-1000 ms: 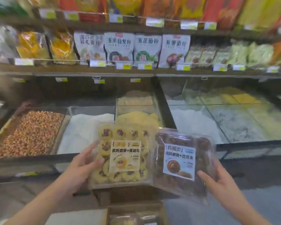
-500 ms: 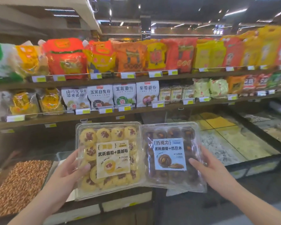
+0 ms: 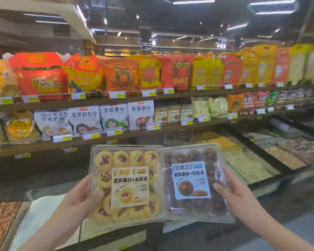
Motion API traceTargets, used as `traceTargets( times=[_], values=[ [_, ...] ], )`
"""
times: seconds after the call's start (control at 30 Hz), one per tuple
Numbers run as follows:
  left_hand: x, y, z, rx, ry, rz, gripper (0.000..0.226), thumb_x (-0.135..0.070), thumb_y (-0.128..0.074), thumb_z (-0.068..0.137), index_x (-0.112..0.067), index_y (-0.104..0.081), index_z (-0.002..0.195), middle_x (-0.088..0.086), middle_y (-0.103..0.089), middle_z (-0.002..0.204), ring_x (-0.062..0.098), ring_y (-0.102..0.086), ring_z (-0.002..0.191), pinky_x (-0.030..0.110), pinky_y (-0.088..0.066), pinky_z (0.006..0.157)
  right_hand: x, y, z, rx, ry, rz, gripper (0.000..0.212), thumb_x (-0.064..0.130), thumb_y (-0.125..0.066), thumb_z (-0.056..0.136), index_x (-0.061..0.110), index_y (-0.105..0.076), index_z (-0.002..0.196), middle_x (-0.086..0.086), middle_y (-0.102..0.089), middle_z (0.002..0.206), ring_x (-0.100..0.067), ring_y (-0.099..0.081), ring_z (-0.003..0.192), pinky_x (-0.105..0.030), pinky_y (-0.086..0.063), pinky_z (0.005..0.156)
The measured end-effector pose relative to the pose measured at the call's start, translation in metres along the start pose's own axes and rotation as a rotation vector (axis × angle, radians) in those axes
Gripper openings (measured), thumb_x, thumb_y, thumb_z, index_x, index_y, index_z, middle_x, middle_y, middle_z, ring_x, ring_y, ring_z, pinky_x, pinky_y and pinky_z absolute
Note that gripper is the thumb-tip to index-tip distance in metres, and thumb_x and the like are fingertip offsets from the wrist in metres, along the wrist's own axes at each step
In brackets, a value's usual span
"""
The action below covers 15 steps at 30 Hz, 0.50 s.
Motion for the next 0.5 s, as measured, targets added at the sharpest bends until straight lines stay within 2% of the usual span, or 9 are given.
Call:
traceTargets(
  times=[0.1,0.2,0.27,0.37,0.43,0.5],
  values=[
    [-0.003,-0.022,0.013,0.119,-0.021,0.044,0.051,-0.007,-0.061,0.095,-0.036,-0.06,0.137,0.004,-0.07,0.133,0.031,-0.067,0.121,0.06,-0.052,0.1,0.002,0.027,-0.022,-0.106,-0.007,0.015,0.068,0.032,-0.067,0.095,0.052,-0.034,0.151,0.026,-0.051,0.145,0.001,-0.047,0.134,-0.03,-0.041,0.106],
    [-0.007,-0.048,0.023,0.228,-0.015,0.042,0.054,-0.01,-0.065,0.093,-0.037,-0.058,0.139,0.001,-0.07,0.133,0.029,-0.068,0.121,0.059,-0.051,0.101,0.003,0.053,-0.055,-0.236,-0.033,0.005,0.067,0.039,-0.067,0.093,0.056,-0.034,0.149,0.021,-0.057,0.141,-0.004,-0.055,0.126,-0.039,-0.048,0.101],
    [-0.009,-0.067,0.025,0.308,-0.004,0.031,0.057,-0.02,-0.076,0.09,-0.038,-0.056,0.141,0.0,-0.069,0.135,0.028,-0.067,0.123,0.06,-0.051,0.101,0.007,0.065,-0.084,-0.28,-0.025,0.023,0.063,0.032,-0.065,0.096,0.051,-0.037,0.15,0.015,-0.063,0.137,-0.006,-0.058,0.122,-0.034,-0.049,0.098],
    [-0.008,-0.095,0.026,0.434,0.022,0.014,0.076,-0.039,-0.089,0.07,-0.042,-0.057,0.139,-0.003,-0.067,0.138,0.028,-0.065,0.126,0.061,-0.049,0.102,0.027,0.077,-0.137,-0.367,0.027,0.038,0.058,0.006,-0.056,0.102,0.042,-0.045,0.146,0.017,-0.067,0.13,-0.004,-0.064,0.12,-0.017,-0.052,0.091],
    [-0.007,-0.121,0.024,0.534,0.021,0.012,0.067,-0.037,-0.087,0.078,-0.04,-0.058,0.138,0.0,-0.068,0.135,0.031,-0.065,0.125,0.061,-0.049,0.103,0.027,0.091,-0.176,-0.473,0.008,0.006,0.058,0.002,-0.054,0.102,0.043,-0.047,0.143,0.021,-0.067,0.128,-0.001,-0.064,0.118,-0.011,-0.05,0.088],
    [-0.002,-0.151,0.021,0.617,0.021,0.02,0.054,-0.02,-0.072,0.089,-0.036,-0.058,0.138,0.005,-0.071,0.131,0.034,-0.067,0.12,0.061,-0.049,0.103,0.018,0.106,-0.216,-0.582,-0.043,-0.004,0.057,0.007,-0.057,0.101,0.045,-0.047,0.143,0.021,-0.068,0.127,-0.005,-0.065,0.118,-0.021,-0.052,0.095]
  ],
)
Point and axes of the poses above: each hand's wrist, its own z-axis towards the middle knuckle, its own y-axis out of the back of the hand, x = y × z, the point moved 7 cm from there along z, towards the middle knuckle
